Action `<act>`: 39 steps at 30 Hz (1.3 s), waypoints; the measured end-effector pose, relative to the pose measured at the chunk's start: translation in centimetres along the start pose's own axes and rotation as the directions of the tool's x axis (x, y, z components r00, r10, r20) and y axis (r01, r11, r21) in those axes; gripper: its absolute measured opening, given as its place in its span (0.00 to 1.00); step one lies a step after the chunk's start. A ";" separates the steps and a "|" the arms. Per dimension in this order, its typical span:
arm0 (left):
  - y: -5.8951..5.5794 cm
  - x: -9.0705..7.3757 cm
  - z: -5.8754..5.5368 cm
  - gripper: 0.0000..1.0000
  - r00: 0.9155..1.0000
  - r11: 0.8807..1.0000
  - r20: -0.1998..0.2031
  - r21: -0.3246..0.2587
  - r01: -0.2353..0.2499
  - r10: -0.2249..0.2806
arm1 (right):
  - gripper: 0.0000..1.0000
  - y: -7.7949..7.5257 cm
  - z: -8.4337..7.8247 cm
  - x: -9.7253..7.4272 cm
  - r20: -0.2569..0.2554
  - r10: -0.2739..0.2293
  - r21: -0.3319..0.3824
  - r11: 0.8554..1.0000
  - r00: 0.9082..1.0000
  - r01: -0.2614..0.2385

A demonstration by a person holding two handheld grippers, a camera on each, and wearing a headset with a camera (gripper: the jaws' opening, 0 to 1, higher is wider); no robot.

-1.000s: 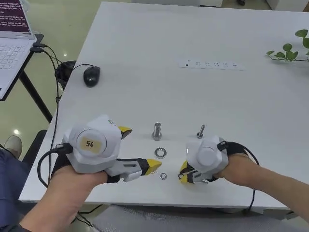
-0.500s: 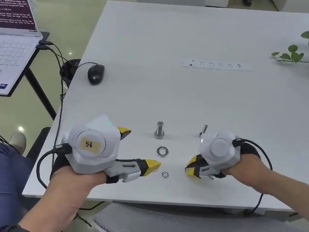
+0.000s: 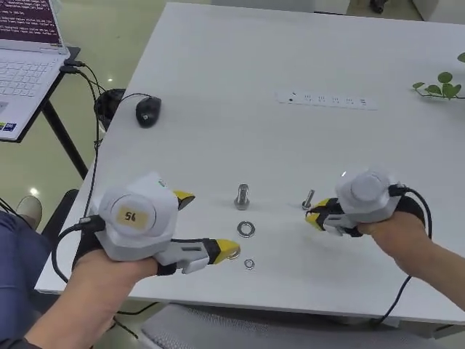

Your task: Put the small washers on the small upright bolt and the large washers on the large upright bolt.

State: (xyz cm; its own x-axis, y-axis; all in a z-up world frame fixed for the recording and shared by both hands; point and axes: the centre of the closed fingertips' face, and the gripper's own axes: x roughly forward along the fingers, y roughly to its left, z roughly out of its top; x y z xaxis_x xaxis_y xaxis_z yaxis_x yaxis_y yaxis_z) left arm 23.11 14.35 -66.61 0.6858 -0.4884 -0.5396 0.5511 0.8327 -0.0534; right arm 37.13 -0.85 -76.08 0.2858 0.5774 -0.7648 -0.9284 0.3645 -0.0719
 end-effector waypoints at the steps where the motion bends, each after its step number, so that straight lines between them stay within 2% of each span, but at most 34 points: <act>1: 0.0 0.1 0.0 0.66 1.000 1.000 0.000 0.000 0.000 0.000 | 0.13 -0.5 0.2 -0.2 0.006 -0.009 0.008 1.000 1.000 0.009; 6: -0.2 0.2 0.1 0.66 1.000 1.000 0.002 -0.001 0.004 -0.004 | 0.13 -2.4 1.3 -0.4 0.017 -0.035 0.015 0.999 0.999 0.035; 9: -0.2 0.2 0.0 0.66 1.000 1.000 0.001 -0.002 0.004 -0.004 | 0.13 -2.9 1.7 -0.1 0.011 -0.035 0.012 0.999 0.999 0.035; 15: 0.3 0.0 0.0 0.66 1.000 1.000 0.000 -0.008 -0.003 0.003 | 0.13 -2.1 1.6 0.5 -0.037 -0.023 -0.012 1.000 0.999 0.022; 20: 0.6 -0.2 -0.2 0.66 1.000 1.000 -0.001 -0.014 -0.011 0.011 | 0.13 -1.6 2.0 0.6 -0.045 -0.018 -0.021 1.000 0.999 0.017; 39: 0.6 -0.1 -0.2 0.66 1.000 1.000 0.003 -0.022 -0.010 0.010 | 0.13 -1.8 1.9 1.0 -0.118 -0.002 -0.104 0.995 0.993 -0.011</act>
State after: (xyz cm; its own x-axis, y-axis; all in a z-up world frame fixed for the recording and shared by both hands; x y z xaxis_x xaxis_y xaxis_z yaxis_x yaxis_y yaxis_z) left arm 23.23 14.94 -66.72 0.6927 -0.4805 -0.5378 0.5332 0.8434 -0.0666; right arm 39.53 0.46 -75.55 0.2575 0.4868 -0.8347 -0.9511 0.2802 -0.1300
